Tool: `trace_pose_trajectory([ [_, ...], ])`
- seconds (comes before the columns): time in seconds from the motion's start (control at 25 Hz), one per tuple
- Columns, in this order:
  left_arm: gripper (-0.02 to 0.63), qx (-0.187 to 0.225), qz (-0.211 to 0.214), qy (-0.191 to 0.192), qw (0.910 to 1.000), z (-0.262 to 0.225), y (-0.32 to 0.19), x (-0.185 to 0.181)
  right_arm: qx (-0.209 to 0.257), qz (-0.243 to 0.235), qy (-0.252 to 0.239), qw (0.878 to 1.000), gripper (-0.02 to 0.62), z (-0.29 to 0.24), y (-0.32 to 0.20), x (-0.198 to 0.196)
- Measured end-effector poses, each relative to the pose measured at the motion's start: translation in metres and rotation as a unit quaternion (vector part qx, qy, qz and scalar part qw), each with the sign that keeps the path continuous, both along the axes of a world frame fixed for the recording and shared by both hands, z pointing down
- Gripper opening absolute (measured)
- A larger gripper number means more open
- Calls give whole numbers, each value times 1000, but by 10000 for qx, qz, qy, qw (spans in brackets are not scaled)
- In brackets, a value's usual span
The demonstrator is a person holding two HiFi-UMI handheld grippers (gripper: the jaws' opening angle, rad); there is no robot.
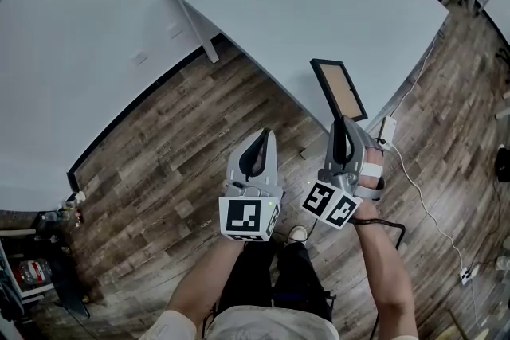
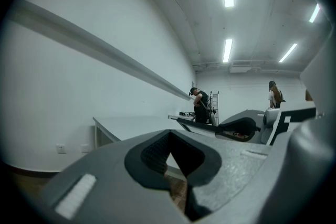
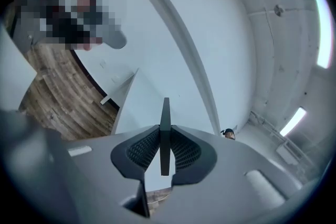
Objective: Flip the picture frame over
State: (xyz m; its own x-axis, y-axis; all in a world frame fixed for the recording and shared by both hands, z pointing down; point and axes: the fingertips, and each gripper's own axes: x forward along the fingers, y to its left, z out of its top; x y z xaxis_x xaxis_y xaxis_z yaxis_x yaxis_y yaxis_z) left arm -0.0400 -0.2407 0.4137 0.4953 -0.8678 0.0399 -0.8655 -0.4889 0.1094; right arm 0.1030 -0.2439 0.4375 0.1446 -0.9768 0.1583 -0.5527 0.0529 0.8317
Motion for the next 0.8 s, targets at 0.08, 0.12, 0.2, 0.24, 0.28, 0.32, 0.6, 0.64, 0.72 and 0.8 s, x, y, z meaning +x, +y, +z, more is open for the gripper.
trace_pose_trajectory([
  [0.08, 0, 14, 6, -9, 10000, 0, -1, 0, 50, 53, -364, 9993, 87, -10, 1, 3],
  [0.12, 0, 23, 15, -16, 10000, 0, -1, 1, 75, 79, -523, 9986, 87, -15, 1, 5],
  [0.2, 1, 27, 31, -25, 10000, 1, -1, 2, 114, 126, -873, 9960, 87, -23, 3, 8],
  [0.24, 0, 24, 36, -25, 10000, 0, 0, 3, 124, 145, -1067, 9941, 87, -26, 4, 10],
  [0.28, 1, 20, 40, -25, 10000, 1, 1, 5, 120, 161, -1270, 9917, 87, -29, 6, 13],
  [0.32, 0, 17, 43, -26, 10000, 1, 1, 5, 99, 176, -1491, 9886, 87, -31, 6, 15],
  [0.6, 2, 6, 65, -40, 10000, 3, 3, 9, 29, 211, -3218, 9466, 87, -42, 9, 29],
  [0.64, 1, 6, 69, -41, 10000, 2, 3, 9, 30, 196, -3445, 9386, 87, -45, 9, 30],
  [0.72, 0, 4, 75, -47, 10000, 2, 3, 10, 31, 138, -3904, 9205, 87, -48, 9, 33],
  [0.8, 1, -4, 79, -60, 10000, 2, 2, 10, 51, 17, -4289, 9033, 87, -52, 10, 34],
])
